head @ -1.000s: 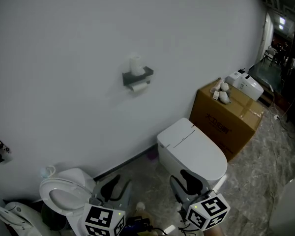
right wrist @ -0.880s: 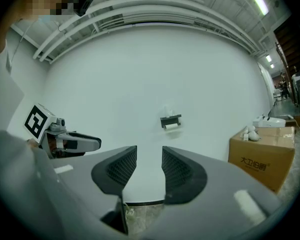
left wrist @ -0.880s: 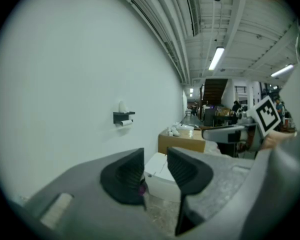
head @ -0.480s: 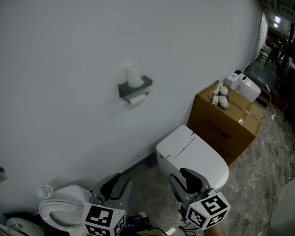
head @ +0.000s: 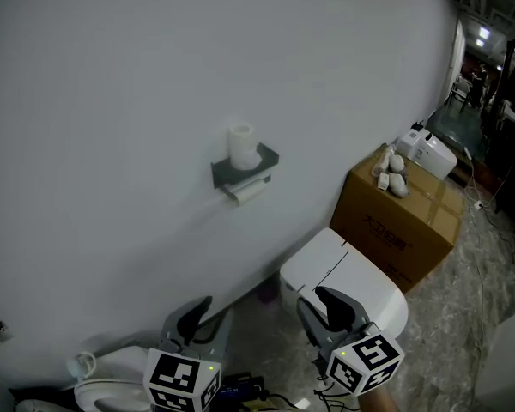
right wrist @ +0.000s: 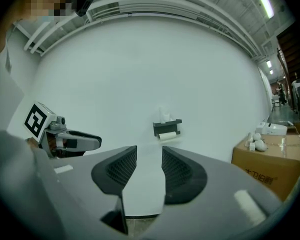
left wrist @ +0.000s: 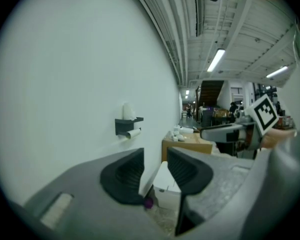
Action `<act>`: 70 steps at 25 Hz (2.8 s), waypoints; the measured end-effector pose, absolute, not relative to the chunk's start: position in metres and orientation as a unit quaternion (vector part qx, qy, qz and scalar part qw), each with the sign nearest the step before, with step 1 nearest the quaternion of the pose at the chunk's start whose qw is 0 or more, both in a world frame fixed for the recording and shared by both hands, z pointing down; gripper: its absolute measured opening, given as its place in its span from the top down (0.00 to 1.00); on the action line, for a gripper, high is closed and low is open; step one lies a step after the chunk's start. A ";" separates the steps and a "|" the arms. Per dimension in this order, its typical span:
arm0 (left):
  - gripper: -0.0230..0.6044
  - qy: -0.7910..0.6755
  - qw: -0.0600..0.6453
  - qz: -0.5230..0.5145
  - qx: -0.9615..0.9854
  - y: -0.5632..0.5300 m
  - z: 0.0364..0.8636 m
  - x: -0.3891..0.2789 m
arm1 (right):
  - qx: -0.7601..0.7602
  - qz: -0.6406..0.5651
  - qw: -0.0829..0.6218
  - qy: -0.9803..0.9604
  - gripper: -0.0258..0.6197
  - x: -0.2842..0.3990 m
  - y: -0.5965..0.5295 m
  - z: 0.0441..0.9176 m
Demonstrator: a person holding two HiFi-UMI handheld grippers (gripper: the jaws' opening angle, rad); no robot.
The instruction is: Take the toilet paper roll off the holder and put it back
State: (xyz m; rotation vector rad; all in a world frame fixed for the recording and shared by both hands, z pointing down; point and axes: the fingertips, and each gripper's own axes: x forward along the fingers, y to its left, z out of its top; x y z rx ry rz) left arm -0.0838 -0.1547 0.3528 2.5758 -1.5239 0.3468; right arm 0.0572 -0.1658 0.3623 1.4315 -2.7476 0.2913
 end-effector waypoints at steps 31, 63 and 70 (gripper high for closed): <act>0.74 -0.526 0.049 0.117 0.841 -0.285 0.353 -0.113 | 0.420 0.062 0.006 -0.905 0.74 0.021 -0.323 0.345; 0.74 -0.650 0.068 0.088 0.752 -0.375 0.344 -0.137 | 0.280 0.024 -0.001 -0.960 0.60 -0.038 -0.521 0.278; 0.73 -0.664 0.068 0.087 0.740 -0.376 0.344 -0.143 | 0.238 0.038 0.001 -0.971 0.57 -0.053 -0.533 0.279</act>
